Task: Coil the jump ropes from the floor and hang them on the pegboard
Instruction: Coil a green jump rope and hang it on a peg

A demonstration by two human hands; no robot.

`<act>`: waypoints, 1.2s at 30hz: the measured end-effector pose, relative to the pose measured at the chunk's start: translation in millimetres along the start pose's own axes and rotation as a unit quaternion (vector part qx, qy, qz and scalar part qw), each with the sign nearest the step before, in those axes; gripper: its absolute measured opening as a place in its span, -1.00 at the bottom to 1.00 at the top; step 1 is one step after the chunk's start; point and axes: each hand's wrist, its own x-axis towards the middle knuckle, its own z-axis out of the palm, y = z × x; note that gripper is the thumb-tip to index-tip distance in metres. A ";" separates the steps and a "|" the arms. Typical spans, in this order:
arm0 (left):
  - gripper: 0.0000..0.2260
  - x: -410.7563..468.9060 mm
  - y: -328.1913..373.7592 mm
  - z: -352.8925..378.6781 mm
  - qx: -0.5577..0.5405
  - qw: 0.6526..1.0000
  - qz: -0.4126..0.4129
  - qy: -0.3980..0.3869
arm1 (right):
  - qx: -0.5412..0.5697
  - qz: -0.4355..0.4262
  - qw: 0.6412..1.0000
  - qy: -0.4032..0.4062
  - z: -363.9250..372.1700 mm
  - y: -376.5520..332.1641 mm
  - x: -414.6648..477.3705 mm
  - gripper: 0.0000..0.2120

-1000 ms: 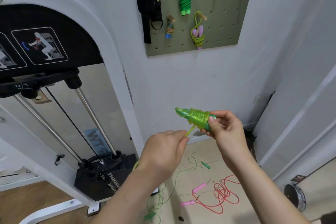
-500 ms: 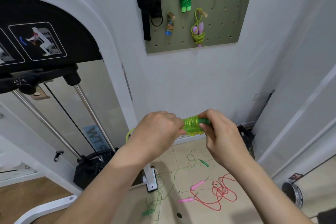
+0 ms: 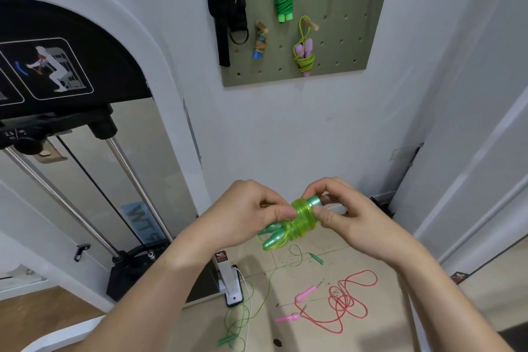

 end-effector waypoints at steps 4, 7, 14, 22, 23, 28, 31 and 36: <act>-0.78 -1.2 3.8 1.0 0.176 0.984 0.025 -0.024 | -0.021 0.059 0.994 -0.084 -3.4 -15.1 6.2 -0.67; -0.77 -0.1 8.1 1.7 0.223 0.972 0.073 -0.029 | -0.189 0.043 0.959 -0.208 -2.4 -26.1 20.1 -0.52; -0.84 -1.3 -0.4 -5.8 -0.031 0.999 -0.004 -0.027 | -0.227 0.087 0.947 -0.209 17.0 -31.6 32.9 -0.44; -0.90 0.9 -25.9 -11.6 -0.296 0.951 -0.040 0.082 | -0.006 -0.003 0.995 -0.102 25.2 -34.9 24.4 -0.50; -0.85 1.2 -28.4 -5.0 -0.332 0.936 -0.050 0.107 | 0.039 -0.011 0.996 -0.085 24.5 -37.4 24.3 -0.58; -0.76 -6.9 -18.5 38.1 -0.357 0.914 -0.046 0.185 | 0.185 0.036 0.980 0.067 35.0 -32.3 26.7 -0.86; -0.82 -12.5 -21.0 49.0 -0.210 0.948 0.007 0.241 | 0.298 0.077 0.944 0.122 38.3 -19.3 27.7 -0.78; -0.80 -20.4 -28.2 51.4 0.079 0.931 0.158 0.320 | 0.434 0.158 0.880 0.110 42.5 -7.8 28.6 -0.69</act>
